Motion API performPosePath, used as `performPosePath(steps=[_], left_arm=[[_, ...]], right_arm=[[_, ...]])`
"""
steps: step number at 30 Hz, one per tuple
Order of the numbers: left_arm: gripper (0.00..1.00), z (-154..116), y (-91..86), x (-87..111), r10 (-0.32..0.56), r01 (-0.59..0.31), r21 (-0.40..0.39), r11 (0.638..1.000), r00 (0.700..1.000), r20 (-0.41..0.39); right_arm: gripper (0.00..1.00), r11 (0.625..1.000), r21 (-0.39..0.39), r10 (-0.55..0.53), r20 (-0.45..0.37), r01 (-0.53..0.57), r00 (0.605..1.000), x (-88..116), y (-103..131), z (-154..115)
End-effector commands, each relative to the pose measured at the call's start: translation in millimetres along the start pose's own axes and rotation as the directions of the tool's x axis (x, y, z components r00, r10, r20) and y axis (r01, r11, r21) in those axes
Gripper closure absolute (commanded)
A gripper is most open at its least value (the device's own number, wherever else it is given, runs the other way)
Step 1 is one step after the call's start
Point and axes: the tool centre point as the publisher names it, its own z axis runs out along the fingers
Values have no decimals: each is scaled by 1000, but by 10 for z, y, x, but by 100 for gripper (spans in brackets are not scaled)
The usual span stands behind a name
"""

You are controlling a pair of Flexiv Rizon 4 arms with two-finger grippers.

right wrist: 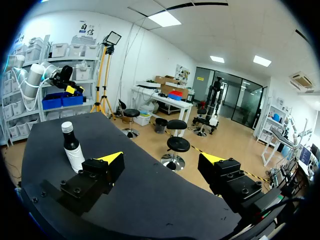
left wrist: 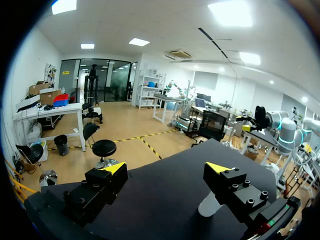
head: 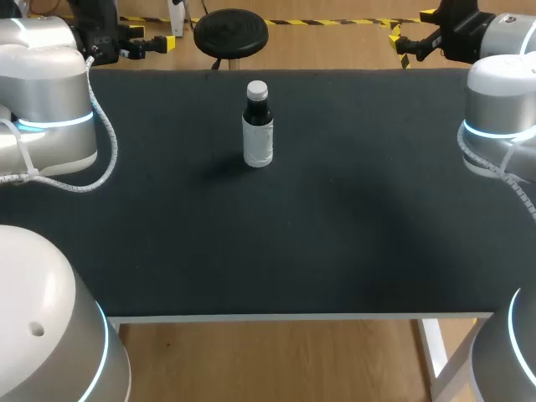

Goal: Unscrew the bottle cap

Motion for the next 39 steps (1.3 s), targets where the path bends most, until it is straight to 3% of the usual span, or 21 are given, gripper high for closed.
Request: performPosePath(steps=[1, 12, 17, 19, 23, 28, 36, 39], left_arm=[[0, -4, -4, 0, 0, 0, -2, 1000, 1000, -1], [0, -4, -4, 0, 0, 0, -2, 1000, 1000, -1], [0, 81, 86, 83, 88, -87, 9, 996, 989, -119], [0, 99, 134, 132, 141, -136, 36, 990, 970, -196], [0, 121, 234, 205, 234, -226, 60, 972, 934, -269], [0, 126, 354, 274, 352, -319, 151, 936, 871, -343], [0, 234, 513, 474, 413, -358, 207, 911, 815, -406], [0, 297, 575, 582, 407, -355, 200, 913, 812, -418]], right_arm=[[0, 1000, 1, 0, -2, 0, 1000, -9, 3, 6], [0, 1000, 1, 0, -2, 0, 1000, -9, 3, 6], [0, 1000, 1, 0, -2, 0, 1000, -9, 3, 6], [0, 1000, 1, 0, -2, 0, 1000, -9, 3, 6], [0, 1000, 1, 0, -2, 0, 1000, -9, 3, 6], [0, 1000, 1, 0, -2, 0, 1000, -9, 3, 6], [0, 1000, 1, 0, -2, 0, 1000, -9, 3, 6], [0, 1000, 1, 0, -2, 0, 1000, -9, 3, 6]])
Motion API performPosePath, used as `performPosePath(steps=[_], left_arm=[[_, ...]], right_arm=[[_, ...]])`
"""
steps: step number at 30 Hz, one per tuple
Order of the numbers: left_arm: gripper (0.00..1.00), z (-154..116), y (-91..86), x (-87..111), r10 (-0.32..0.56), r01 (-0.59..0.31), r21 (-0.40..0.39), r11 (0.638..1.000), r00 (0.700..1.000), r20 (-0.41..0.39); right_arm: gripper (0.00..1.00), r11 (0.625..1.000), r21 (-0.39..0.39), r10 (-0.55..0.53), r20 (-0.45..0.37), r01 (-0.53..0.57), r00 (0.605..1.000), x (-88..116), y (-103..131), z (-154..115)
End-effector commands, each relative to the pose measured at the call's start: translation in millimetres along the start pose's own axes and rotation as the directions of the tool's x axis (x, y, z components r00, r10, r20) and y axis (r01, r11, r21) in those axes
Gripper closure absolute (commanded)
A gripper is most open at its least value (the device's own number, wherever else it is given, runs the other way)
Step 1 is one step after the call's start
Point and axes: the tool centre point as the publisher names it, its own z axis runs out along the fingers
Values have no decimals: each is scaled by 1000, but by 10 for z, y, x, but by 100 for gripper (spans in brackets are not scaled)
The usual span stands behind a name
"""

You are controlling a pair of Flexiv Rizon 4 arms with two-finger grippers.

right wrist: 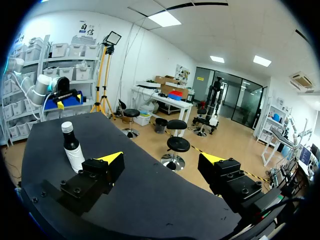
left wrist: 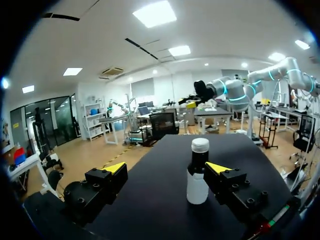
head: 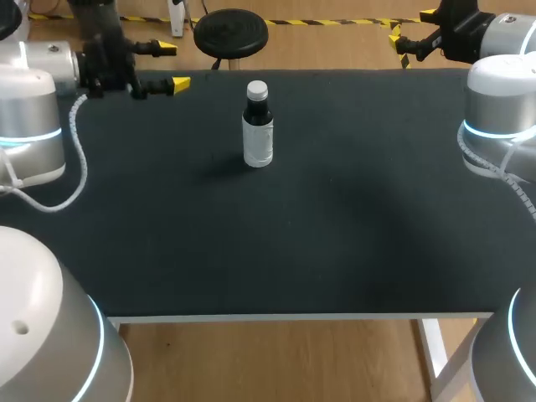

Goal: Unscrew the bottle cap

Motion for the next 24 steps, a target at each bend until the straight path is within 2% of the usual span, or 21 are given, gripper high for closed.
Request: performPosePath(steps=[1, 12, 24], left_arm=[[0, 129, 67, 40, -7, 7, 0, 1000, 1000, -15], [0, 427, 185, 254, -17, 14, -30, 999, 994, -108], [0, 643, 275, 444, -32, 30, -14, 999, 980, -198]], right_arm=[[0, 1000, 1, 0, -2, 0, 1000, -8, 3, 6], [0, 1000, 1, 0, -2, 0, 1000, -8, 3, 6], [0, 1000, 1, 0, -2, 0, 1000, -8, 3, 6]])
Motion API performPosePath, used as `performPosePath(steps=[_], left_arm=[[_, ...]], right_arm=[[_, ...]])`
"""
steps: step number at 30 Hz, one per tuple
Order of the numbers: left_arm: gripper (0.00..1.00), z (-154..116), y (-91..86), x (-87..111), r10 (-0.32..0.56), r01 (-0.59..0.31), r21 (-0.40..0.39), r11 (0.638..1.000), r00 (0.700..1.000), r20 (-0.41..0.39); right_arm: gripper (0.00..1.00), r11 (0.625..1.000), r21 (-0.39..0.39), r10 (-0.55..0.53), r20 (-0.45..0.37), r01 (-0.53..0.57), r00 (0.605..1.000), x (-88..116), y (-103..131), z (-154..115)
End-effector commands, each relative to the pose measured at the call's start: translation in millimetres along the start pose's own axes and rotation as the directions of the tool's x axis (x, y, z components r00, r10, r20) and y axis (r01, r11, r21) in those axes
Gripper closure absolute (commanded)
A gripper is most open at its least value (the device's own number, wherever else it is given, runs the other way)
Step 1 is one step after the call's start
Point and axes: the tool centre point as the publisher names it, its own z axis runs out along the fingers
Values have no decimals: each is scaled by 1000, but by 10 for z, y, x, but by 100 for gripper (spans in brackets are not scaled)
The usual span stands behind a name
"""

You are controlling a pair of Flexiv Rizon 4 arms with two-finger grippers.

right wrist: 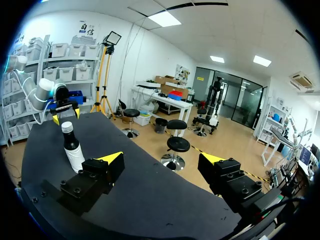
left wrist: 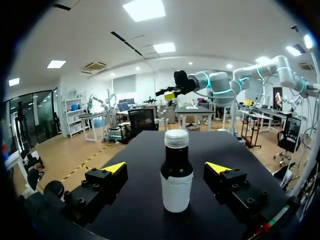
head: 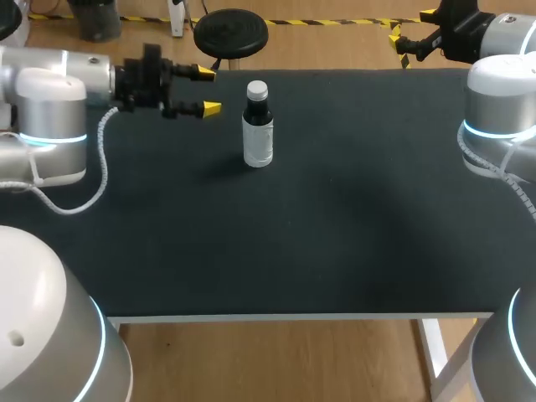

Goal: Unscrew the bottle cap

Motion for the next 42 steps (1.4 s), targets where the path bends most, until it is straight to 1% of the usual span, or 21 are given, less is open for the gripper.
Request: performPosePath(steps=[1, 7, 19, 32, 42], left_arm=[[0, 78, 54, -23, -2, 2, 3, 1000, 1000, -28], [0, 181, 65, 14, -8, 8, 14, 1000, 999, -51], [0, 489, 47, 73, -8, 10, 23, 1000, 995, -103], [0, 661, 39, 177, -6, 10, 27, 1000, 989, -150], [0, 797, 6, 174, -22, 27, 31, 999, 987, -160]], right_arm=[[0, 1000, 1, 0, -2, 0, 1000, -9, 3, 6], [0, 1000, 1, 0, -2, 0, 1000, -9, 3, 6], [0, 1000, 1, 0, -2, 0, 1000, -9, 3, 6], [0, 1000, 1, 0, -2, 0, 1000, -9, 3, 6], [0, 1000, 1, 0, -2, 0, 1000, -9, 3, 6]])
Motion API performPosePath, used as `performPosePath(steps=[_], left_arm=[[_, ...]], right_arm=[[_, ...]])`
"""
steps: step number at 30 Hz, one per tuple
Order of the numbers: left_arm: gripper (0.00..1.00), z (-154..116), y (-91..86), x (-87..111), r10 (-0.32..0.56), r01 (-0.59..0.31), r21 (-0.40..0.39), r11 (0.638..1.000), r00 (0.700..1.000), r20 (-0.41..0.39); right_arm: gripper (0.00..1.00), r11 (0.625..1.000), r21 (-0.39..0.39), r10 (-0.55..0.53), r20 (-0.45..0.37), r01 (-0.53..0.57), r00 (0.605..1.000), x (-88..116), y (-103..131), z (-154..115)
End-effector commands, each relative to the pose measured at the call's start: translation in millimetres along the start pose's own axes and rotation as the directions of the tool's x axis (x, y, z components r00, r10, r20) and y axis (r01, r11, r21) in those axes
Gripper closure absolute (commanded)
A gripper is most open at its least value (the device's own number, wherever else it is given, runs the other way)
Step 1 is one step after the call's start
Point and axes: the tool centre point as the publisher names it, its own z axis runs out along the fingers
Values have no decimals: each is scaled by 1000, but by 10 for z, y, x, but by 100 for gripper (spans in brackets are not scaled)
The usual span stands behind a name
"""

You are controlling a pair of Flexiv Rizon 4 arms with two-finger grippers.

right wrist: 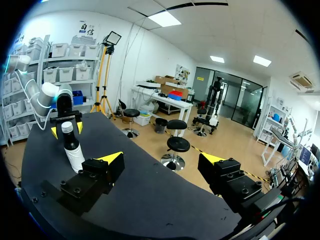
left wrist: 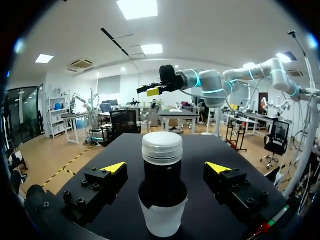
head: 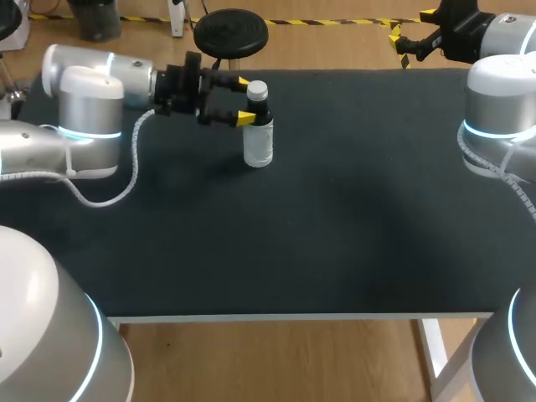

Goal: Unscrew the bottle cap

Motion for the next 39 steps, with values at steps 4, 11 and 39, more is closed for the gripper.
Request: performPosePath(steps=[4, 11, 39], left_arm=[[0, 109, -9, -16, 2, -2, 6, 1000, 1000, -15], [0, 144, 24, 0, -9, 10, 7, 1000, 1000, -21], [100, 144, 14, 37, -4, 5, 20, 1000, 1000, -18]], right_arm=[[0, 1000, 1, 0, -2, 0, 1000, -9, 3, 6], [0, 1000, 1, 0, -2, 0, 1000, -9, 3, 6], [0, 1000, 1, 0, -2, 0, 1000, -9, 3, 6]])
